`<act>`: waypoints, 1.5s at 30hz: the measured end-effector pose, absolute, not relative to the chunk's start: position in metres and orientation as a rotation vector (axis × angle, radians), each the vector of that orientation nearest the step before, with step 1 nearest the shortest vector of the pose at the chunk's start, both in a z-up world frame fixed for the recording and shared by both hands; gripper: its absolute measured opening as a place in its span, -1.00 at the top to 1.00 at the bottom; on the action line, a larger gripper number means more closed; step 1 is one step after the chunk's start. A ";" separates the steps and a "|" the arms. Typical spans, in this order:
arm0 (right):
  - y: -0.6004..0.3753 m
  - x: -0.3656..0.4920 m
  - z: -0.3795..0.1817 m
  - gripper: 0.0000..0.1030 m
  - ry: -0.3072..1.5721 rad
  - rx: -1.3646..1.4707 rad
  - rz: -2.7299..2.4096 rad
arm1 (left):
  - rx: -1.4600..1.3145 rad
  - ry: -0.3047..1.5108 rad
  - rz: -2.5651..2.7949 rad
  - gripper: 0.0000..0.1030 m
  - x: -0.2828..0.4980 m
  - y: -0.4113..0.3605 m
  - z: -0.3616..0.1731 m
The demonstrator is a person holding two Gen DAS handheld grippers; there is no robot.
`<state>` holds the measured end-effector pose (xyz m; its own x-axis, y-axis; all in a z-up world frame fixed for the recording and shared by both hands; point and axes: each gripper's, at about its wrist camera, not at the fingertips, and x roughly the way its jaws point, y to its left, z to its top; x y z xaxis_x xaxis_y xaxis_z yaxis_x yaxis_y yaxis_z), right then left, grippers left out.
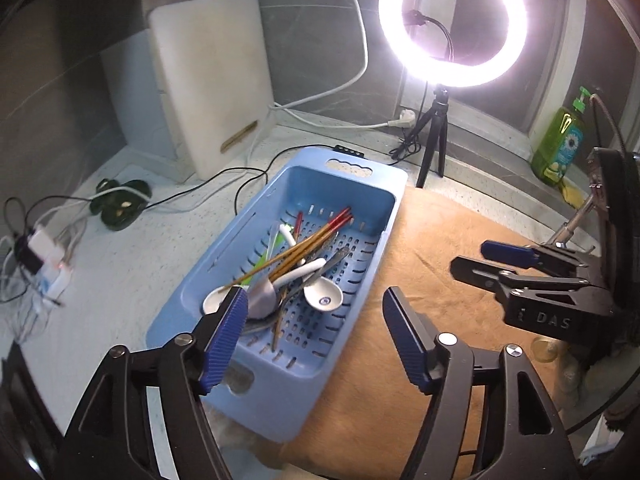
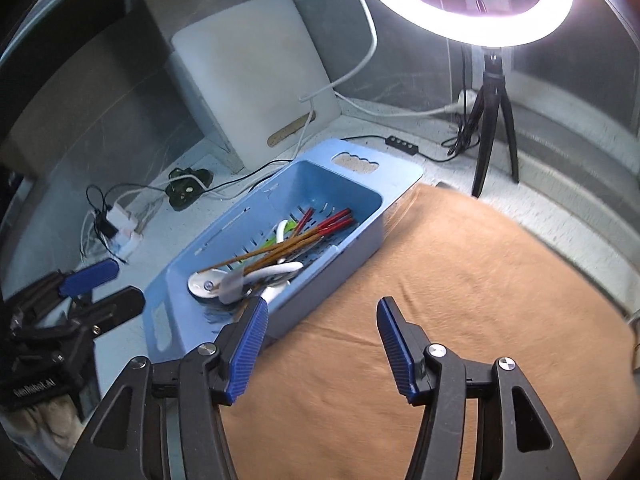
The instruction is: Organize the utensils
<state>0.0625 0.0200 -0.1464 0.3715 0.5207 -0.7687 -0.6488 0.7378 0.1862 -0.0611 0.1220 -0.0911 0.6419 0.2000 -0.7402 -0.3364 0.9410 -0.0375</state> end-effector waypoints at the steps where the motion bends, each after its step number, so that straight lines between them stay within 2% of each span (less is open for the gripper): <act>1: 0.015 0.059 -0.145 -0.04 0.911 -0.173 0.763 | -0.175 0.819 0.325 -0.36 -0.065 0.117 -0.091; 8: -0.012 0.037 -0.137 -0.04 0.833 -0.216 0.772 | -0.171 0.782 0.373 -0.37 -0.085 0.098 -0.081; 14: -0.022 0.032 -0.124 -0.05 0.811 -0.190 0.778 | -0.177 0.753 0.376 -0.48 -0.094 0.088 -0.071; 16: -0.024 0.030 -0.120 -0.08 0.794 -0.189 0.778 | -0.171 0.755 0.376 -0.48 -0.094 0.086 -0.071; 19: -0.024 0.024 -0.115 -0.25 0.766 -0.191 0.779 | -0.165 0.758 0.382 -0.48 -0.096 0.083 -0.071; 45: -0.030 0.012 -0.111 -0.39 0.749 -0.176 0.785 | -0.169 0.759 0.399 -0.48 -0.103 0.077 -0.070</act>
<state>0.0125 -0.0298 -0.1106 0.4685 0.5764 -0.6695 -0.6957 0.7078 0.1225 -0.1031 0.0773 -0.0697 0.6550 0.2903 -0.6977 -0.4103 0.9119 -0.0058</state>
